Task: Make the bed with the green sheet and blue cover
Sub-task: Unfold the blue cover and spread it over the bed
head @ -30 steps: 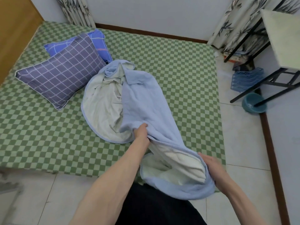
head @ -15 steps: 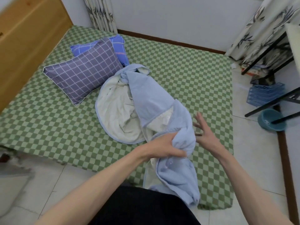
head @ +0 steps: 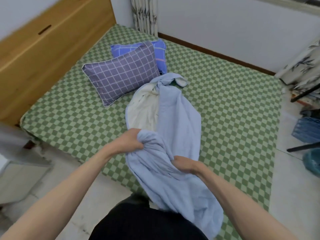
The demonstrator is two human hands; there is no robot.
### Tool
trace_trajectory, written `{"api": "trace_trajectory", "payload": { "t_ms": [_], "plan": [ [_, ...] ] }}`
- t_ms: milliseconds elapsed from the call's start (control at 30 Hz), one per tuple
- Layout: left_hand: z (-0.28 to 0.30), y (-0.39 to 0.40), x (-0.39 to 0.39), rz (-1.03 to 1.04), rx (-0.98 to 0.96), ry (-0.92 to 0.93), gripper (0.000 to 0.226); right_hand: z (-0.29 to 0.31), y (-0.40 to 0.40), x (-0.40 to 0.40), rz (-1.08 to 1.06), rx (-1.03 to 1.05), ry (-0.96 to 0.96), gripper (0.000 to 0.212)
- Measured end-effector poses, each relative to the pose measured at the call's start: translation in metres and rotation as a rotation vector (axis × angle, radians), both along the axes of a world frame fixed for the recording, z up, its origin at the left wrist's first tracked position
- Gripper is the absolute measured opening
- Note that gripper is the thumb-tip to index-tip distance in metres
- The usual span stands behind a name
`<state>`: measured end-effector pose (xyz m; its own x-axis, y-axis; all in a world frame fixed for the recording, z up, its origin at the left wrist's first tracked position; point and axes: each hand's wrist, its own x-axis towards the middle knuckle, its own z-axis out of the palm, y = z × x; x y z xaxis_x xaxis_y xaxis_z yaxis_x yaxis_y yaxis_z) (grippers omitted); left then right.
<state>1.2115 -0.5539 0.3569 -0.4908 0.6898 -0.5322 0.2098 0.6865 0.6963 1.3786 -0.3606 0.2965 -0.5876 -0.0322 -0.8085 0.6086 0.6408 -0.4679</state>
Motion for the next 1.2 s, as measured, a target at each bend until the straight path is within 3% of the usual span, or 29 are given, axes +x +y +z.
{"api": "trace_trajectory", "payload": {
  "t_ms": [133, 233, 367, 433, 533, 600, 667, 767, 833, 933, 1033, 1100, 1200],
  "plan": [
    [-0.046, -0.035, -0.052, 0.073, -0.042, 0.105, 0.024, 0.013, -0.024, -0.032, -0.092, -0.138, -0.084, 0.065],
    [-0.080, -0.041, -0.081, 0.117, 0.077, 0.221, 0.026, 0.007, -0.036, -0.058, -0.058, -0.195, -0.060, 0.075],
    [-0.101, -0.039, -0.152, 0.075, 0.122, 0.276, 0.036, -0.019, -0.035, -0.094, 0.334, 0.118, 0.097, 0.046],
    [-0.097, -0.032, -0.196, 0.080, 0.110, 0.358, 0.038, -0.032, -0.022, -0.124, 0.358, 0.361, 0.172, 0.038],
    [-0.067, -0.003, -0.268, 0.187, 0.175, 0.515, 0.045, -0.020, 0.023, -0.199, 0.059, 0.614, 0.408, 0.029],
    [-0.037, 0.029, -0.318, 0.287, 0.243, 0.584, 0.049, 0.007, 0.064, -0.261, -0.292, 0.668, 0.604, 0.015],
    [-0.009, 0.060, -0.359, 0.380, 0.242, 0.569, 0.069, 0.040, 0.103, -0.321, -0.631, 0.662, 0.701, 0.014],
    [-0.003, 0.087, -0.380, 0.435, 0.171, 0.457, 0.102, 0.069, 0.144, -0.387, -1.029, 0.376, 0.823, 0.031],
    [-0.035, 0.088, -0.362, 0.437, 0.159, 0.388, 0.096, 0.066, 0.149, -0.406, -0.910, 0.273, 0.824, 0.063],
    [-0.129, 0.059, -0.292, 0.382, -0.012, 0.204, 0.083, 0.009, 0.146, -0.397, -0.545, 0.565, 0.663, 0.089],
    [-0.234, 0.007, -0.198, 0.287, -0.237, -0.178, 0.061, -0.088, 0.138, -0.344, -0.610, 0.559, 0.499, 0.081],
    [-0.288, -0.022, -0.141, 0.284, -0.357, -0.386, 0.041, -0.161, 0.129, -0.284, -0.686, 0.549, 0.292, 0.072],
    [-0.355, -0.037, -0.074, 0.364, -0.455, -0.619, 0.061, -0.257, 0.113, -0.174, -0.814, 0.516, -0.059, 0.062]
  ]
}}
